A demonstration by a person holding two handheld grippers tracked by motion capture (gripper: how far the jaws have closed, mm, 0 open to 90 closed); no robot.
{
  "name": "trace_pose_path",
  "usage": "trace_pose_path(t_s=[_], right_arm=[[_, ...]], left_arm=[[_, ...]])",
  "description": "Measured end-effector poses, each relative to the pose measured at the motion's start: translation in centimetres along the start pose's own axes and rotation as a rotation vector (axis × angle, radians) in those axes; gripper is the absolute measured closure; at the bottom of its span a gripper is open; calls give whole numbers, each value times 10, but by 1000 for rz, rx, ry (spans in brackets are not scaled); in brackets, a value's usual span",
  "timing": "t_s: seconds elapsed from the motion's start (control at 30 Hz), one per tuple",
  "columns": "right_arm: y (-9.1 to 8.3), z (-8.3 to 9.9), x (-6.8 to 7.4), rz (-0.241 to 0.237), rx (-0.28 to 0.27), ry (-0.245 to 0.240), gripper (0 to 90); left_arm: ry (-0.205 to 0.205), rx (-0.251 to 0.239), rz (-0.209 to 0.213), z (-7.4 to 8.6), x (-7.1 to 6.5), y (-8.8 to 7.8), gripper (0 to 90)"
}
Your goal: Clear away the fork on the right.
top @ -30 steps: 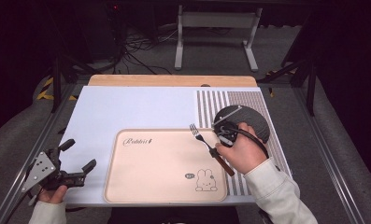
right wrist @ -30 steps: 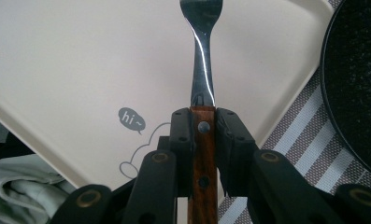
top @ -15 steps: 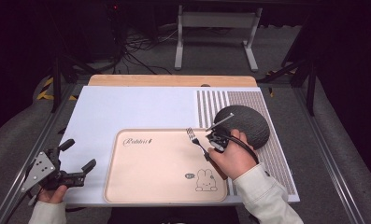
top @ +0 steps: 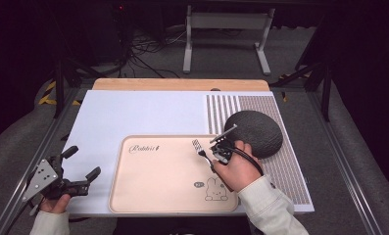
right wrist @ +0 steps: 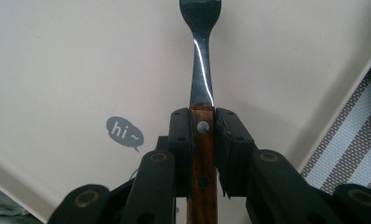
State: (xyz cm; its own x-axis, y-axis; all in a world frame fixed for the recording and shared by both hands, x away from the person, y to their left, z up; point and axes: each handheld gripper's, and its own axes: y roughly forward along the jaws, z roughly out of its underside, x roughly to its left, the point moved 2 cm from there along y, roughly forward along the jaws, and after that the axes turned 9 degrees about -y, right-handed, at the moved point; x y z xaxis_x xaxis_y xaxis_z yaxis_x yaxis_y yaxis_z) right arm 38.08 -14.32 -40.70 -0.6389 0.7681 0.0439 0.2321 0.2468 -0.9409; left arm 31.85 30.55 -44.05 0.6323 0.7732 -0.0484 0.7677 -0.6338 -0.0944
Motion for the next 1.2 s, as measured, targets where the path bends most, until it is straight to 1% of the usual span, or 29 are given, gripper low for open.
trace_pose_path(t_s=[0.07, 0.27, 0.57, 0.67, 0.73, 0.87, 1.2], right_arm=[[2, 0, 0, 9, 8, 1, 776], [9, 0, -2, 9, 16, 15, 776], [14, 0, 0, 19, 32, 8, 775], [16, 0, 0, 11, 41, 13, 775], [18, 0, 0, 14, 44, 15, 774], [18, 0, 1, 11, 42, 15, 774], [25, 1, 1, -3, 70, 21, 772]], left_arm=[[-1, 0, 1, 0, 0, 0, 14], [-1, 0, 1, 0, 0, 0, 13], [-1, -1, 2, 0, 0, 0, 14], [-1, -1, 2, 0, 0, 0, 13], [-2, -2, 2, 0, 0, 0, 13], [-1, -1, 3, 0, 0, 0, 14], [-4, -1, 3, 0, 0, 0, 14]])
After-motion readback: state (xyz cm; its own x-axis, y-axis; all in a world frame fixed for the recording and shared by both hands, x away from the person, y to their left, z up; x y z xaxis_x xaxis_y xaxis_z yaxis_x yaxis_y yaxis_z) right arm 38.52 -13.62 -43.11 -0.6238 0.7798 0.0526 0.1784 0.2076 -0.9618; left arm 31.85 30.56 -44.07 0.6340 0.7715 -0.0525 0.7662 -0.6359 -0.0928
